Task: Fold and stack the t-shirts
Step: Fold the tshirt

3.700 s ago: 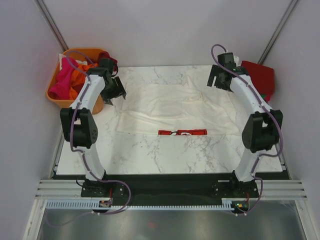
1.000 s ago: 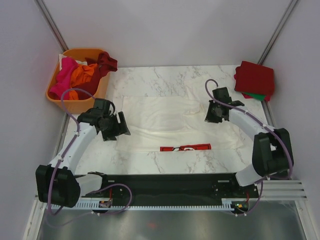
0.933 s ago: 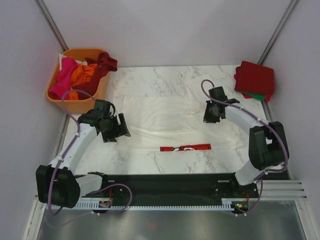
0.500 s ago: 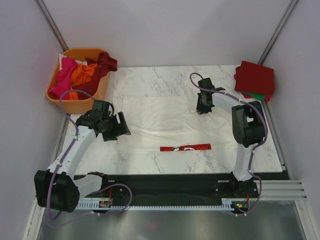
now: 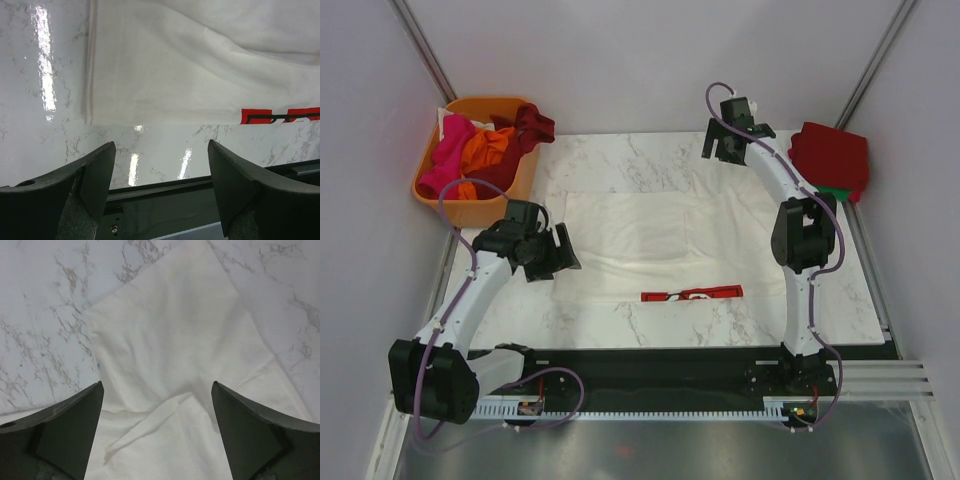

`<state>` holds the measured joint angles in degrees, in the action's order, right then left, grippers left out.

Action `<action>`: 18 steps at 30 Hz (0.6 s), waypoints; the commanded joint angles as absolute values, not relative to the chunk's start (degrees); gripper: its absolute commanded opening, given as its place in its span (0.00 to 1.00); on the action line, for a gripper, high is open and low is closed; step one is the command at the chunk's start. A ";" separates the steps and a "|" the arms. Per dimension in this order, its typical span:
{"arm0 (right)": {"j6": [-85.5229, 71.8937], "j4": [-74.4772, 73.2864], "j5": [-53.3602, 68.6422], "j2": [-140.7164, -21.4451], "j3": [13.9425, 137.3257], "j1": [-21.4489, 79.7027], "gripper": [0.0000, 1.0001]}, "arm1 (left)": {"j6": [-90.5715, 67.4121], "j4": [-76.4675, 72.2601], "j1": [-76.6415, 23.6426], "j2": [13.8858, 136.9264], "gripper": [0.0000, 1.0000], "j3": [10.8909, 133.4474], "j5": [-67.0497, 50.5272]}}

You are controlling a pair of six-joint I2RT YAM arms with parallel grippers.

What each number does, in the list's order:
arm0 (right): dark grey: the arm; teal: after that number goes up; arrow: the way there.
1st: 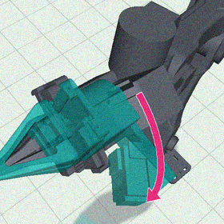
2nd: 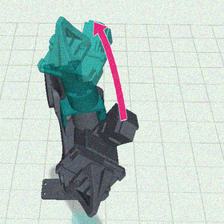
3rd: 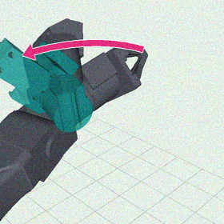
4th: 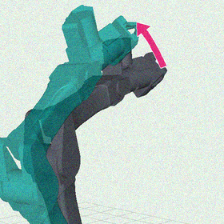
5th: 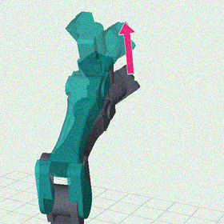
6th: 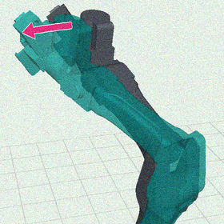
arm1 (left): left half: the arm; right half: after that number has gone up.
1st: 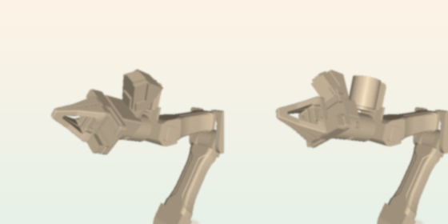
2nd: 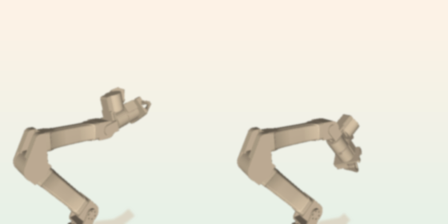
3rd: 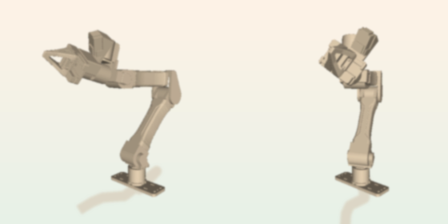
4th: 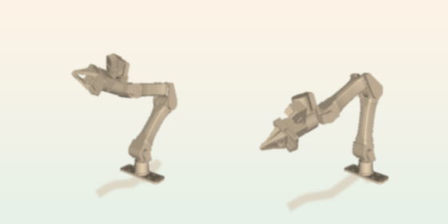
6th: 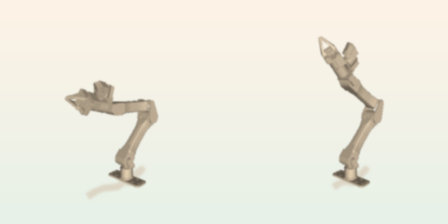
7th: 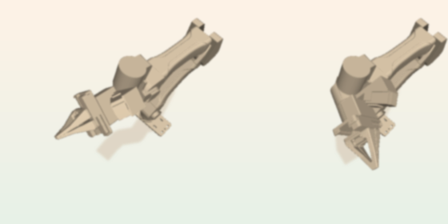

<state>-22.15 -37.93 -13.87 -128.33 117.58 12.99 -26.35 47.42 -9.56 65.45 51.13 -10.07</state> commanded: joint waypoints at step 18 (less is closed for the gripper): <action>-19.16 -31.03 -4.04 -147.74 134.65 3.43 0.96 | -25.84 44.91 -10.98 65.48 0.79 50.27 -5.80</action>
